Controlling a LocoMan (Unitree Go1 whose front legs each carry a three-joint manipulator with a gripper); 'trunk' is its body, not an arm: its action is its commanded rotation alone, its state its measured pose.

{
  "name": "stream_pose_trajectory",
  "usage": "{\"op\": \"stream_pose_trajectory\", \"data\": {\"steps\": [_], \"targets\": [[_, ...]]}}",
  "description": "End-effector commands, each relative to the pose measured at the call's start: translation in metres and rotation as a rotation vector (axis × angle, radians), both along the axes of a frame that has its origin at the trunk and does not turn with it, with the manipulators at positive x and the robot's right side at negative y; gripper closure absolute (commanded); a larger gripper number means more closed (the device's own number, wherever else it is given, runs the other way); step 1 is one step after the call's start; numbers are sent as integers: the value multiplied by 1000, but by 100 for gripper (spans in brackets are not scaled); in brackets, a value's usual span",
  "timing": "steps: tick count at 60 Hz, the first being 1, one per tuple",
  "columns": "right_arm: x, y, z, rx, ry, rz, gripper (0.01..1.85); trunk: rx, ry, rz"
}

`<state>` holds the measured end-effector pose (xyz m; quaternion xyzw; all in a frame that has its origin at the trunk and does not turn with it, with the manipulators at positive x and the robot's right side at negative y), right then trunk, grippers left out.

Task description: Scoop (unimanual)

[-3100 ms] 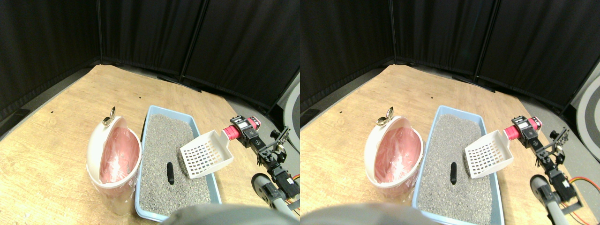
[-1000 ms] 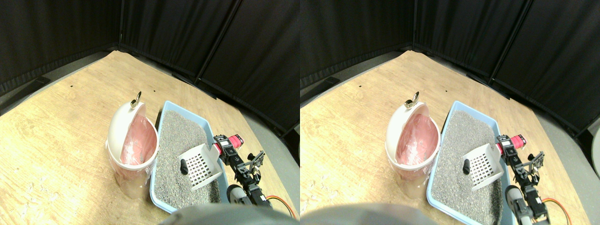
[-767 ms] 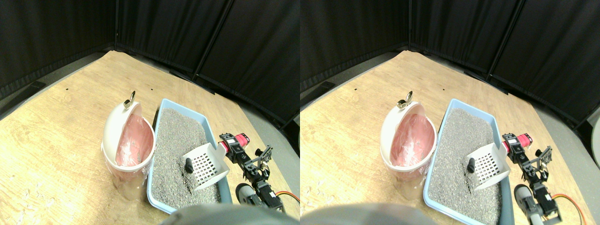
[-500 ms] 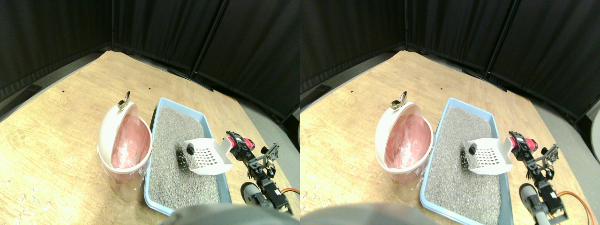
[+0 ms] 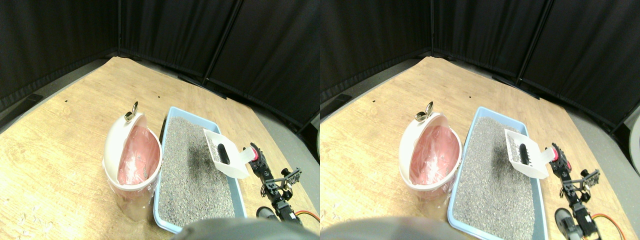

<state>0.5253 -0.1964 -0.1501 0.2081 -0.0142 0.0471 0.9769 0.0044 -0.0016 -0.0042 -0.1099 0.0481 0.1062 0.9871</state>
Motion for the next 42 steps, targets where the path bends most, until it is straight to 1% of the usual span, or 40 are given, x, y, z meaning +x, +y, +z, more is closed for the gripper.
{"op": "stream_pose_trajectory", "data": {"steps": [1,5,10,13,15,22,25,27,29,34,37,40,41,42], "targets": [[-1,4,13,116,-140,50,180,0,-34,6],[-1,5,17,235,-163,64,180,0,-37,7],[-2,7,19,256,-171,57,180,1,-40,8],[-3,8,21,224,-171,61,180,0,-40,9],[-4,9,21,212,-171,78,180,0,-40,9],[-6,10,24,195,-157,66,180,-1,-40,11],[-8,10,26,155,-160,62,180,-3,-39,13],[-10,11,27,102,-166,71,180,-4,-38,15],[-10,11,28,103,-164,70,180,-5,-38,16],[-15,13,32,41,-163,69,180,-9,-37,24],[-17,14,35,12,-146,60,180,-13,-39,32],[-18,15,36,-24,-145,69,180,-15,-40,37],[-19,16,40,-74,-133,78,180,-16,-39,38],[-19,16,40,-74,-133,78,180,-18,-38,39]]}}
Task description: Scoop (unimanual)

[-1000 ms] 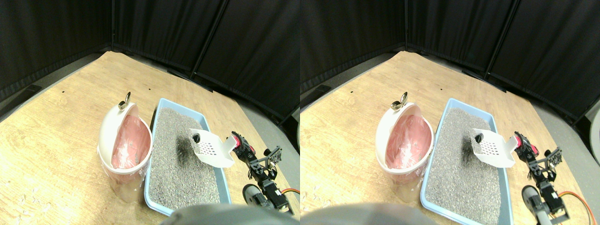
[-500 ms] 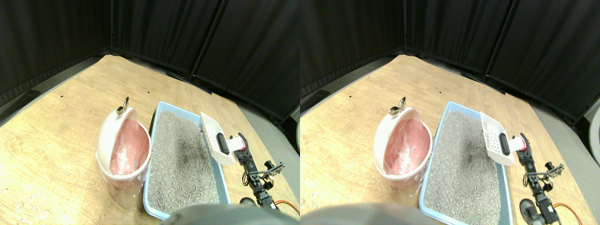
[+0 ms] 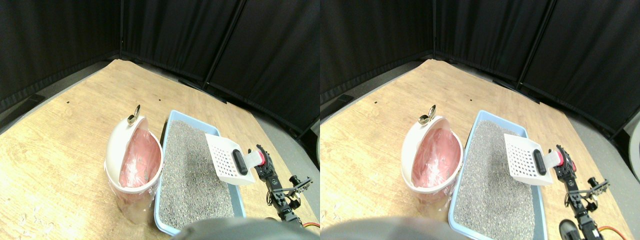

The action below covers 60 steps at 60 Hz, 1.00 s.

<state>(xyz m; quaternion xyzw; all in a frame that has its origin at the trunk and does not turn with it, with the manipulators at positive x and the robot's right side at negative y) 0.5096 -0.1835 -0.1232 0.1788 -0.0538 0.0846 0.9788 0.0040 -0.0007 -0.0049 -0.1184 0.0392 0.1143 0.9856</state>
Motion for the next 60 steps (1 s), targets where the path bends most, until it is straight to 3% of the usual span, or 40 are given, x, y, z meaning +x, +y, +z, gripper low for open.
{"op": "stream_pose_trajectory", "data": {"steps": [1,11,34,60], "targets": [[-3,4,15,-41,-38,27,180,-6,-22,21],[-5,16,32,-155,-5,55,180,-15,-27,44],[1,48,60,-234,-37,216,180,-44,-32,121],[-3,90,63,-266,-7,322,180,-85,-34,205]]}}
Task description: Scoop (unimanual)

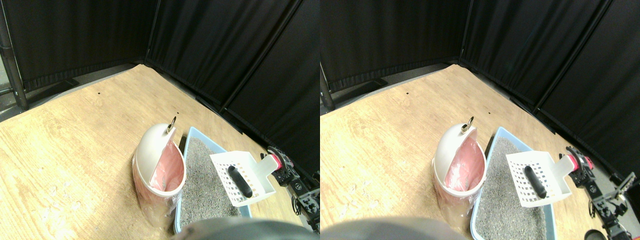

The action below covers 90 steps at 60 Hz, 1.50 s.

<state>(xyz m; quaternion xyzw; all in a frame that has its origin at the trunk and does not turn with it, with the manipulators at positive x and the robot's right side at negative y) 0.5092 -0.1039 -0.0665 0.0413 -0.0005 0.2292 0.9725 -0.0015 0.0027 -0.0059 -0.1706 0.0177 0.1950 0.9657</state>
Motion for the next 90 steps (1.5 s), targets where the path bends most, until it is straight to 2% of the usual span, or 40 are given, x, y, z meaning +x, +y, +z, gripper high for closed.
{"op": "stream_pose_trajectory", "data": {"steps": [1,8,21,27,37,47,59,71,90], "targets": [[-3,13,6,32,-25,44,180,10,3,36],[-3,22,3,34,-18,61,180,3,5,51],[-1,41,-3,53,47,55,180,-7,10,86],[2,52,-10,38,95,19,180,-17,15,106],[7,66,-20,5,98,31,180,-36,22,132],[12,74,-18,-24,109,36,180,-54,23,146],[20,85,-13,-106,75,79,180,-68,20,163],[31,90,-8,-205,23,144,180,-90,25,182],[29,104,3,-325,-51,236,180,-102,25,197]]}}
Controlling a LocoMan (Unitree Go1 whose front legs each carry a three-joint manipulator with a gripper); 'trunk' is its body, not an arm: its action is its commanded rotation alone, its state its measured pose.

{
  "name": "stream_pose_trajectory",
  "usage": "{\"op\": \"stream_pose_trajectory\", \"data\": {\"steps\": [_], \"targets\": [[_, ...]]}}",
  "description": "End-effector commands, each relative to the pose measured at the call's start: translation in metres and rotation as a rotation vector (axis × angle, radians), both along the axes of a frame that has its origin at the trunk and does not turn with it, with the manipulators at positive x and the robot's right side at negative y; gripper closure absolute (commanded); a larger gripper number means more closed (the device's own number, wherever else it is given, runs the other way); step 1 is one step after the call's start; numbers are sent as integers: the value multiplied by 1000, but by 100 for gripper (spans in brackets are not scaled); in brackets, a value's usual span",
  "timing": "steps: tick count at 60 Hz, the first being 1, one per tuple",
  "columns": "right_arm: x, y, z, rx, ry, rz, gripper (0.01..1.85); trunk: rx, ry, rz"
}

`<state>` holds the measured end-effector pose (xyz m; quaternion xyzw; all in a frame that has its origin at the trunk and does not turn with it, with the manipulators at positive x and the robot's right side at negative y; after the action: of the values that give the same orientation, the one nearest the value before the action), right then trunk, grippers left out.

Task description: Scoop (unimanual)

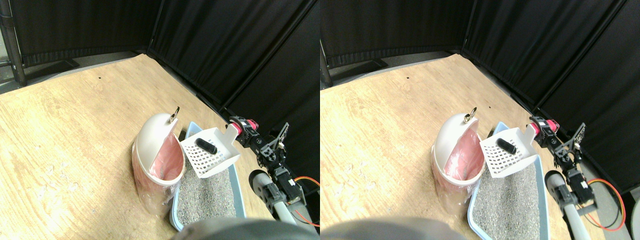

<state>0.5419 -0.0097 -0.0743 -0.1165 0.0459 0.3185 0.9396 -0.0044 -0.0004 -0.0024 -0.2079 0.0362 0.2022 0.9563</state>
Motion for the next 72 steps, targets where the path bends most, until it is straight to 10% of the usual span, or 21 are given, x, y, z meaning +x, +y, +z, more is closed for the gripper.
{"op": "stream_pose_trajectory", "data": {"steps": [1,72], "targets": [[-5,11,12,3,-55,51,180,-18,9,184],[-31,47,25,-304,-161,51,180,-66,-17,240]]}}
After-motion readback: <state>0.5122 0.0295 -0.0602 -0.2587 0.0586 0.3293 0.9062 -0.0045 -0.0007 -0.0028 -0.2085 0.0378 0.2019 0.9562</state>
